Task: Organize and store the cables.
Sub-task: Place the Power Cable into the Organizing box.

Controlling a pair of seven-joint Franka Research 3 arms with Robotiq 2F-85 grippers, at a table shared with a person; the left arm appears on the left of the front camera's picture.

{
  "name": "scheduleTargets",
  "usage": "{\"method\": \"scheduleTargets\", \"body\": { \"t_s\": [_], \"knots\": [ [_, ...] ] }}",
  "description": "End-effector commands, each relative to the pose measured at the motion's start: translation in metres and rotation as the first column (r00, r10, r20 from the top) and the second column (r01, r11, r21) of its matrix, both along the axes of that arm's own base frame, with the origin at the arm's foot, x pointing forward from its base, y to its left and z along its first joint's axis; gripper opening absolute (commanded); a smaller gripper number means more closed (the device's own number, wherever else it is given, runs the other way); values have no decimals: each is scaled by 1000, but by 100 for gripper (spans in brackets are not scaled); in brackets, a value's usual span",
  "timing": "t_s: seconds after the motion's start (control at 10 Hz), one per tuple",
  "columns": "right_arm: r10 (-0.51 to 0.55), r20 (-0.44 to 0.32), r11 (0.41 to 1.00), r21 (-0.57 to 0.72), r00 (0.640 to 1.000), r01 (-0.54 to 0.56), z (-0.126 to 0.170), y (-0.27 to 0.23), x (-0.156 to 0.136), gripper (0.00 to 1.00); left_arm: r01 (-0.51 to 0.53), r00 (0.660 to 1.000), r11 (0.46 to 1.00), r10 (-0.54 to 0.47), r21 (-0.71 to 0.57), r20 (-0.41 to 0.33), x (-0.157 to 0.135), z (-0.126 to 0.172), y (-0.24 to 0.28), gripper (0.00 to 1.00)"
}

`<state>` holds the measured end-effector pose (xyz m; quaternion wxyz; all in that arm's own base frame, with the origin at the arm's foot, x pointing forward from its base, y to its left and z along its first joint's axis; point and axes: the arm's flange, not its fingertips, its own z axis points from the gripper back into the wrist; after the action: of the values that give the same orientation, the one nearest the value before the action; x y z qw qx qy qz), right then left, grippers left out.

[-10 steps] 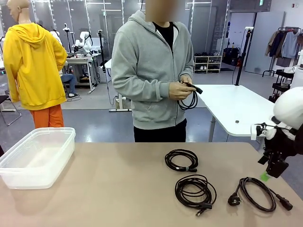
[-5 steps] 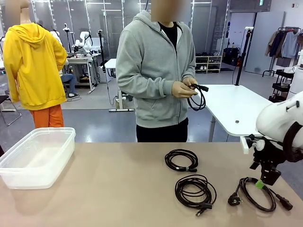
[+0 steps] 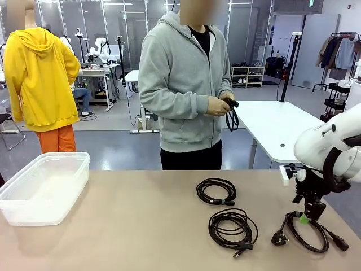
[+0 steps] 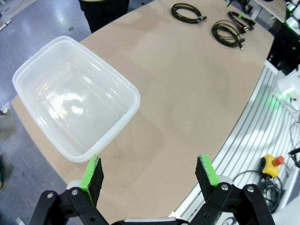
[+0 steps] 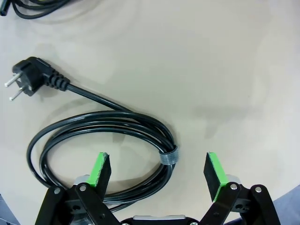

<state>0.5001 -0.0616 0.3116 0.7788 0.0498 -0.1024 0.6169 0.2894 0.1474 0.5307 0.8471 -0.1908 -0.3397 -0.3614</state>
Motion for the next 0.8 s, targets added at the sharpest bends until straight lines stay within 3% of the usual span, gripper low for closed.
{"method": "scheduleTargets", "body": {
  "t_s": [0.0, 0.4, 0.5, 0.6, 0.7],
  "knots": [
    [-8, -23, 1000, 14, 1000, 8, -3, -2, 11, 100, 20, 1000, 1000, -20, -3, 11, 0, 1, 2, 100],
    [-9, -57, 1000, 7, 998, 10, -8, -5, 22, 100, 20, 1000, 1000, -20, -3, 11, 0, 1, 2, 100],
    [-9, -57, 1000, 7, 998, 10, -9, -5, 23, 83, 20, 1000, 1000, -20, -3, 11, 0, 1, 2, 100],
    [-3, -57, 1000, 19, 998, 4, -8, -5, 24, 48, 20, 1000, 1000, -20, -3, 11, 0, 1, 2, 100],
    [-2, -63, 1000, 13, 998, 3, -8, -5, 24, 25, 20, 1000, 1000, -20, -3, 11, 0, 1, 2, 100]
  ]
}}
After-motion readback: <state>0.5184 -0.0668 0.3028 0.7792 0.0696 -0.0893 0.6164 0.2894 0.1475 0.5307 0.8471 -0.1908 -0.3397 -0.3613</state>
